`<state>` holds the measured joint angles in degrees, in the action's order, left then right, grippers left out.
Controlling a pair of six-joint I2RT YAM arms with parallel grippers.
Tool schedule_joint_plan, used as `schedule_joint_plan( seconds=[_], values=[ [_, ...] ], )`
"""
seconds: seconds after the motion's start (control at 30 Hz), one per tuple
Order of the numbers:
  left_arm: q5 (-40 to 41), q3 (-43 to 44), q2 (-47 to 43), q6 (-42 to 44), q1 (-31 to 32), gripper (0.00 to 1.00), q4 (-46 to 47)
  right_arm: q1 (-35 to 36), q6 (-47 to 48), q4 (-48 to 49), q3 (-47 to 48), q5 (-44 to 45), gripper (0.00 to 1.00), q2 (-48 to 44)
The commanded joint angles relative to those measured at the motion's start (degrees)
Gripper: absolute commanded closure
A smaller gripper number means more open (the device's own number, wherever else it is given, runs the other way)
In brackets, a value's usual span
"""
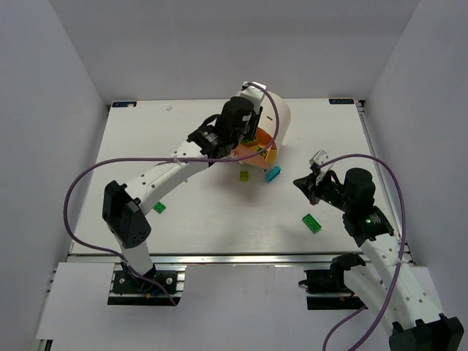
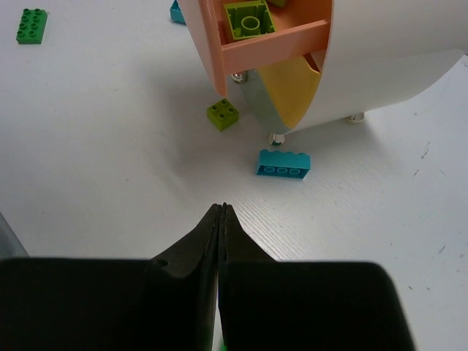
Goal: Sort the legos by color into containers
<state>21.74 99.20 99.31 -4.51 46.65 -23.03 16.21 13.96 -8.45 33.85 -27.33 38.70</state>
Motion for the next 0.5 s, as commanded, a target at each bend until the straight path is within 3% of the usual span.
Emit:
schedule_joint_plan(
  seconds=[0.0,0.07,0.1,0.23,0.37,0.47],
  values=[
    [0.42,3.46,-0.79,-0.93,-1.83,0.85,-1.32,-0.21,0.37,2.65,-0.01,0.00,1.00,-0.90],
    [-0.46,3.81,-0.08,-1.99,-3.23,0.74,-1.85,-0.12,0.55,2.56,-0.01,-0.35,0.97,-0.82],
    [-1.34,3.90,0.10,-2.16,-3.24,0.60,-2.02,-0.30,0.46,2.56,-0.01,-0.35,0.92,-0.82],
    [-2.31,3.72,-0.34,-3.31,-4.37,0.35,-2.55,-0.39,1.25,2.30,-0.01,-1.14,0.60,-0.29],
    [-3.63,3.02,-2.27,-3.40,-4.90,0.30,-2.29,0.05,2.91,1.42,-0.01,-4.12,0.46,0.41],
    [-4.51,2.58,-4.55,-3.40,-4.91,0.29,-2.64,-0.21,4.67,0.80,-0.10,-7.11,0.44,0.59]
  ],
)
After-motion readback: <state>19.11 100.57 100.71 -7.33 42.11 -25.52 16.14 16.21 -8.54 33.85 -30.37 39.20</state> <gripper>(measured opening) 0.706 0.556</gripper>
